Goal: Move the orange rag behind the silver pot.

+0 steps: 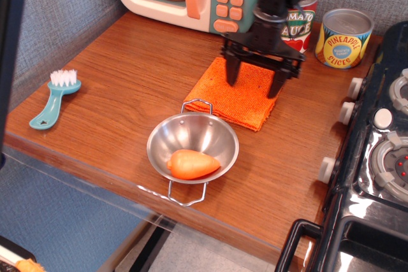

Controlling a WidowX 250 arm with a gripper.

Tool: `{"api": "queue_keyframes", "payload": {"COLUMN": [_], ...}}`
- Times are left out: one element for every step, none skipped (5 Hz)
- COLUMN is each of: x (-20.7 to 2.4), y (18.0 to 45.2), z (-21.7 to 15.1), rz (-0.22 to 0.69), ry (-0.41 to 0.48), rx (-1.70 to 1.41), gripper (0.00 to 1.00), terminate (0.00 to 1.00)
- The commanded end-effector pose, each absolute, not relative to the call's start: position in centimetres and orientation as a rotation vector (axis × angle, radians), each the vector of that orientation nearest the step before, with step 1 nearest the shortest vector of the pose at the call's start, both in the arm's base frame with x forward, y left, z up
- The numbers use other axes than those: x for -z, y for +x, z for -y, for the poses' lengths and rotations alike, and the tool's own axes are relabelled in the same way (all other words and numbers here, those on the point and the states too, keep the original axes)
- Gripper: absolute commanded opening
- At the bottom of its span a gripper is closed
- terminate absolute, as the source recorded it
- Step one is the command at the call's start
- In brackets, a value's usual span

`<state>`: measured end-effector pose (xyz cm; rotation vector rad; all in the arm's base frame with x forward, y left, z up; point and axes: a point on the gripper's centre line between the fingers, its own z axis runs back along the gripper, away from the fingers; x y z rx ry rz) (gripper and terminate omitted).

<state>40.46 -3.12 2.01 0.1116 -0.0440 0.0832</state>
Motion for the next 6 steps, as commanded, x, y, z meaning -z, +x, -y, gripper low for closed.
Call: {"api": "queue_keyframes", "payload": {"x": [-9.4, -13.1, -15.7, -15.6, -15.1, -14.1], "y": [40.8, 40.0, 38.6, 37.5, 36.6, 35.4], "z": [2.6, 2.3, 1.8, 1.4, 0.8, -0.4], "rz": [0.214, 0.277, 0.291, 0.257, 0.223, 0.191], "ry": [0.063, 0.027, -0.015, -0.02, -0.007, 0.055], "rx": [-0.105, -0.095, -0.057, -0.025, 0.002, 0.022], "gripper": [1.0, 1.0, 1.0, 1.0, 1.0, 1.0], "terminate": [0.0, 0.0, 0.0, 0.0, 0.0, 0.0]}}
